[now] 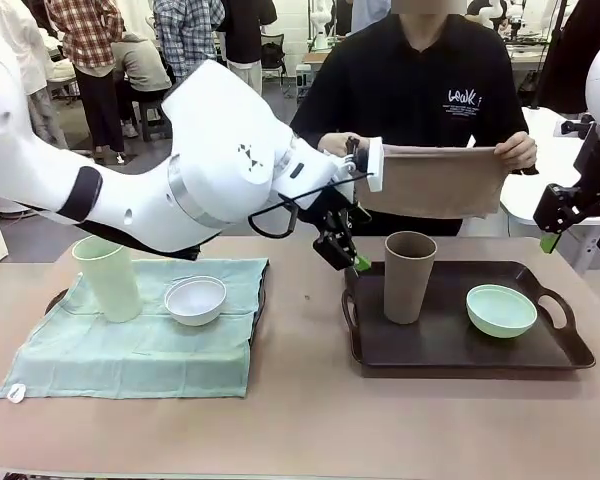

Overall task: Set up a tray with a mat and arrange the tableware.
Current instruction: Pick up the Picnic Bowl and Reusable plastic cup from the Handle tray in front of the human's position and hold them in the air.

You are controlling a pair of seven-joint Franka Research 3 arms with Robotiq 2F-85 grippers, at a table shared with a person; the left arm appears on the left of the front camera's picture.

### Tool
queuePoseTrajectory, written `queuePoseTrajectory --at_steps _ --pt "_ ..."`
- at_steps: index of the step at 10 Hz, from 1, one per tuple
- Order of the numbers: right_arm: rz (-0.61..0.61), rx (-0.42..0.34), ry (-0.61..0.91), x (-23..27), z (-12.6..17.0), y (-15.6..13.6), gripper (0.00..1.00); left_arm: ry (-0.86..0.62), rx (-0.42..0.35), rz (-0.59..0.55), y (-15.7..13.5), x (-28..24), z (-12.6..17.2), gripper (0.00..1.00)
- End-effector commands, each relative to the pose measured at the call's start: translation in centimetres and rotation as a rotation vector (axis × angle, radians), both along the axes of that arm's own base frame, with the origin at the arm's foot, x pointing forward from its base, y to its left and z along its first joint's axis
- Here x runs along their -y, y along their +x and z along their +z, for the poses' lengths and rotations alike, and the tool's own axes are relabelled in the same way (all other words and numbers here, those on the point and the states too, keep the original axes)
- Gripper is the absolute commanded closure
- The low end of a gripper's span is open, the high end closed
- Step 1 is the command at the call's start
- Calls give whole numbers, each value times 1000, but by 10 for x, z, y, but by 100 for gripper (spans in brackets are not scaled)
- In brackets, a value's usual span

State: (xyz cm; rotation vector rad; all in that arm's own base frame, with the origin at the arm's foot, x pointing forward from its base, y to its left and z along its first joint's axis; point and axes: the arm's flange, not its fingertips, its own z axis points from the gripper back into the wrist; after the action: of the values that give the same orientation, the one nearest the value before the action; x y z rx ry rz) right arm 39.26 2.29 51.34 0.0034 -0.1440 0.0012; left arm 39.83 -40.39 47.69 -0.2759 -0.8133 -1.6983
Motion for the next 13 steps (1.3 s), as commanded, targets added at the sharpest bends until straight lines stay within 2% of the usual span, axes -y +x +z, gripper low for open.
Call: queuePoseTrajectory --at_steps 1,2,3,4,5,7,8,9,12,13 --pt "-5 -4 -9 1 3 0 15 4 6 -25 -2 -8 12 0" --pt "0 0 0 0 0 0 15 0 0 0 0 0 0 0" --pt "-11 -11 -3 -3 -7 14 15 -33 -116 -5 9 -5 1 0" --pt "-7 -9 -2 -6 -14 24 15 -58 -242 -58 25 -13 -2 0" --pt "4 -19 4 -9 -19 30 15 -76 -365 -54 52 -22 -15 0" --pt "5 -20 19 -12 -25 33 15 -114 -491 -30 87 -30 -46 0" --pt "17 -30 20 -13 -28 34 15 -129 -459 2 99 -28 -57 0" --pt "16 -35 6 -7 -27 27 15 -85 -433 -28 66 -34 -39 0" --pt "16 -35 6 -7 -27 27 15 -85 -433 -28 66 -34 -39 0" --pt "19 -37 7 -8 -28 29 15 -98 -456 -35 79 -29 -45 0"
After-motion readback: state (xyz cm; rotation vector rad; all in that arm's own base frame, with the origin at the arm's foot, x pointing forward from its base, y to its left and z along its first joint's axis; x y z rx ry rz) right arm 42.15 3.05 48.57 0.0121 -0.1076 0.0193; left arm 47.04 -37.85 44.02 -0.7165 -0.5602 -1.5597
